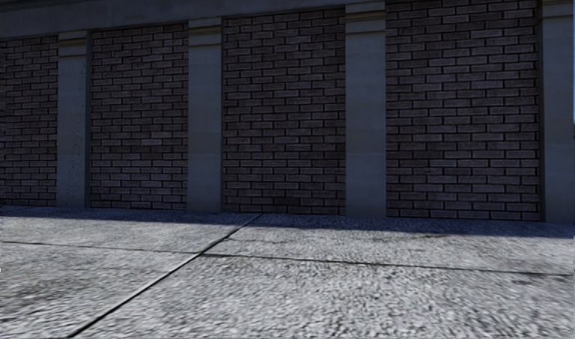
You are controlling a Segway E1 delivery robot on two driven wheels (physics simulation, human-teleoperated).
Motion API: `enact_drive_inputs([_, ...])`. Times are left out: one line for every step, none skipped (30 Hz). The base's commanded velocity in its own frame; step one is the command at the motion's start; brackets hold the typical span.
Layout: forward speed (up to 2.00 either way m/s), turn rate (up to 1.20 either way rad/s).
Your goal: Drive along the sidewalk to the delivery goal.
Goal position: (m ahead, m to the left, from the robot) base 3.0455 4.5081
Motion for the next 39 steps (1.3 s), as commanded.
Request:
enact_drive_inputs([1.32, 0.48])
enact_drive_inputs([1.32, 0.48])
enact_drive_inputs([1.32, 0.48])
enact_drive_inputs([1.32, 0.48])
enact_drive_inputs([1.32, 0.48])
enact_drive_inputs([1.32, 0.48])
enact_drive_inputs([1.32, 0.48])
enact_drive_inputs([1.32, 0.48])
enact_drive_inputs([1.32, 0.48])
enact_drive_inputs([1.32, 0.48])
enact_drive_inputs([1.32, 0.48])
enact_drive_inputs([1.32, 0.48])
enact_drive_inputs([1.32, 0.48])
enact_drive_inputs([1.32, 0.48])
enact_drive_inputs([1.32, 0.48])
enact_drive_inputs([1.32, 0.48])
enact_drive_inputs([1.32, 0.48])
enact_drive_inputs([1.32, 0.48])
enact_drive_inputs([1.32, 0.5])
enact_drive_inputs([1.32, 0.51])
enact_drive_inputs([1.32, 0.52])
enact_drive_inputs([1.32, 0.52])
enact_drive_inputs([1.32, 0.52])
enact_drive_inputs([1.32, 0.55])
enact_drive_inputs([1.32, 0.59])
enact_drive_inputs([1.32, 0.63])
enact_drive_inputs([1.31, 0.65])
enact_drive_inputs([1.31, 0.65])
enact_drive_inputs([1.3, 0.65])
enact_drive_inputs([1.29, 0.65])
enact_drive_inputs([1.29, 0.65])
enact_drive_inputs([1.29, 0.65])
enact_drive_inputs([1.29, 0.65])
enact_drive_inputs([1.29, 0.65])
enact_drive_inputs([1.28, 0.65])
enact_drive_inputs([1.28, 0.65])
enact_drive_inputs([1.28, 0.65])
enact_drive_inputs([1.28, 0.65])
enact_drive_inputs([1.28, 0.65])
